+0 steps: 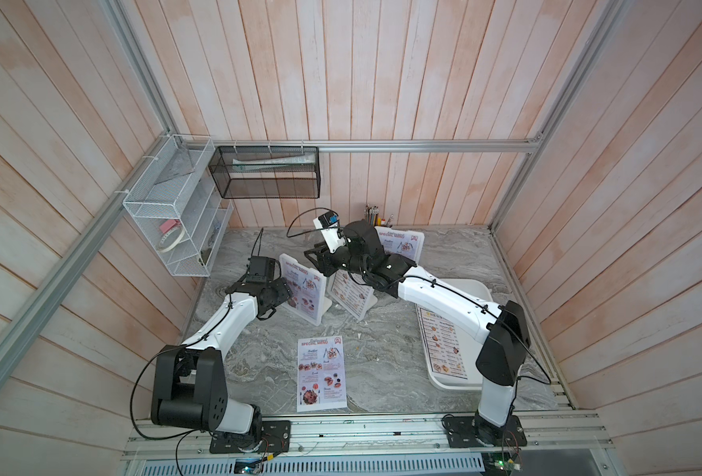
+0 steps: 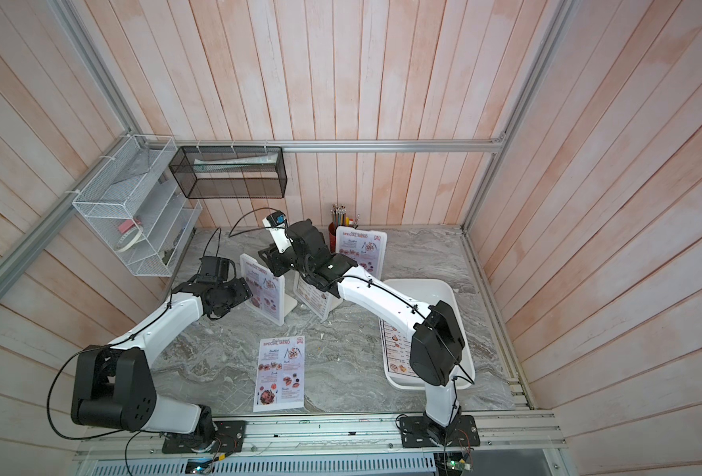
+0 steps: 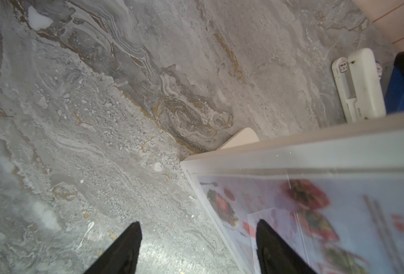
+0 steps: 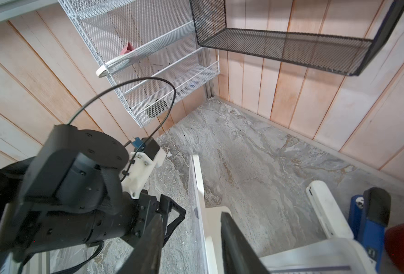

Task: Replace the menus in the menu holders
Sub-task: Adjust the menu holder at the center of the board.

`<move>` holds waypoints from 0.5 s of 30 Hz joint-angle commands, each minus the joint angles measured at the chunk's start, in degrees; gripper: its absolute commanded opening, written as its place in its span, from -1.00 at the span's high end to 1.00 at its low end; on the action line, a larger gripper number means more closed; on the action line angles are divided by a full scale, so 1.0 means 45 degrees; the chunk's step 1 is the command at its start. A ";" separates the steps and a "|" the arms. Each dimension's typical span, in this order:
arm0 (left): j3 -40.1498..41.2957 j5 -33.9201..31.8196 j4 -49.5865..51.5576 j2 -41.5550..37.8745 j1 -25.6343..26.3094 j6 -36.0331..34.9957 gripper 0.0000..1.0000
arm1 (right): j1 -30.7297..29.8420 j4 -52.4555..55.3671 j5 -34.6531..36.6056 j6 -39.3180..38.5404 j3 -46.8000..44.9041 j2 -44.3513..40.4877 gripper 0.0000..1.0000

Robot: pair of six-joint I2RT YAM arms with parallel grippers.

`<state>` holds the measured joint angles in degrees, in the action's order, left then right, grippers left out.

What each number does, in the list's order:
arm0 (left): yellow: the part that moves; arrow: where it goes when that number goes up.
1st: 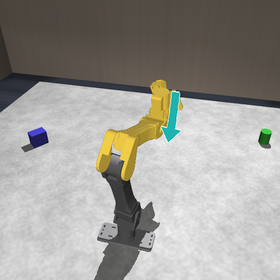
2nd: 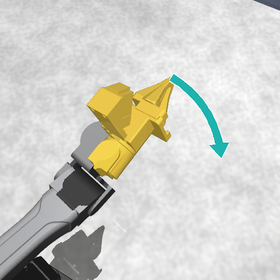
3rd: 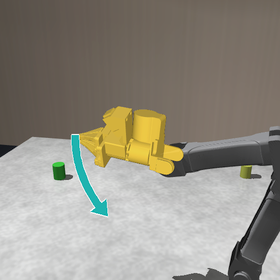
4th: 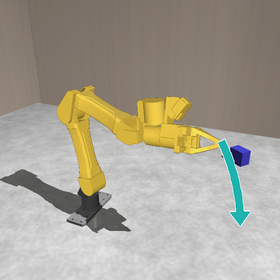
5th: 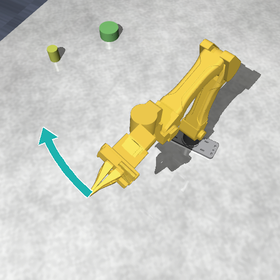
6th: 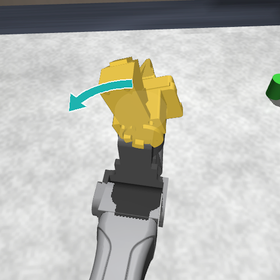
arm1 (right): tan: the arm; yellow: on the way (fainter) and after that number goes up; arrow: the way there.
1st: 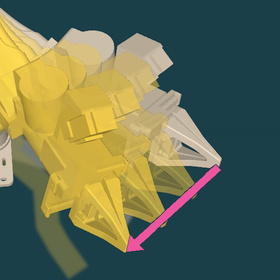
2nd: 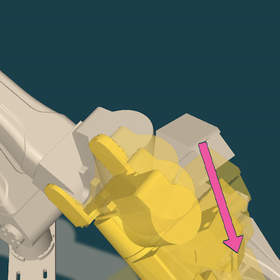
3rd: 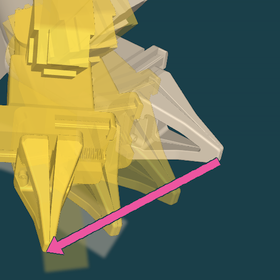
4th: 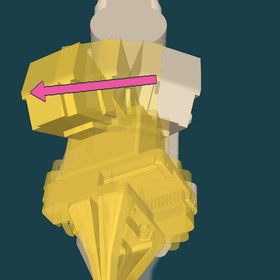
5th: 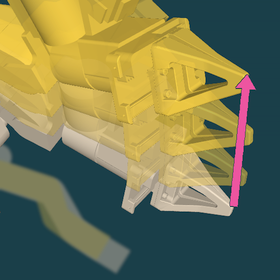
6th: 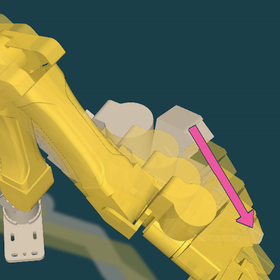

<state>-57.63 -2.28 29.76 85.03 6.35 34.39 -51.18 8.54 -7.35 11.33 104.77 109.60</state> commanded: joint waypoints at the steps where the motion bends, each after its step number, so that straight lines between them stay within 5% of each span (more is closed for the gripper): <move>1: -0.0610 -0.0430 -0.0647 0.0453 0.0015 -0.0325 -0.56 | 0.0025 0.2143 0.0104 -0.0370 0.1086 0.1187 0.24; 15: 0.0300 -0.0087 0.0750 -0.1299 0.0148 -0.0054 -0.56 | 0.0329 0.3701 0.0325 -0.0186 0.2575 0.2017 0.34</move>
<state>-58.43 -3.01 30.28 82.32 6.48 34.09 -50.81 22.41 -7.09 10.28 115.28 120.79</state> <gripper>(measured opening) 0.781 0.332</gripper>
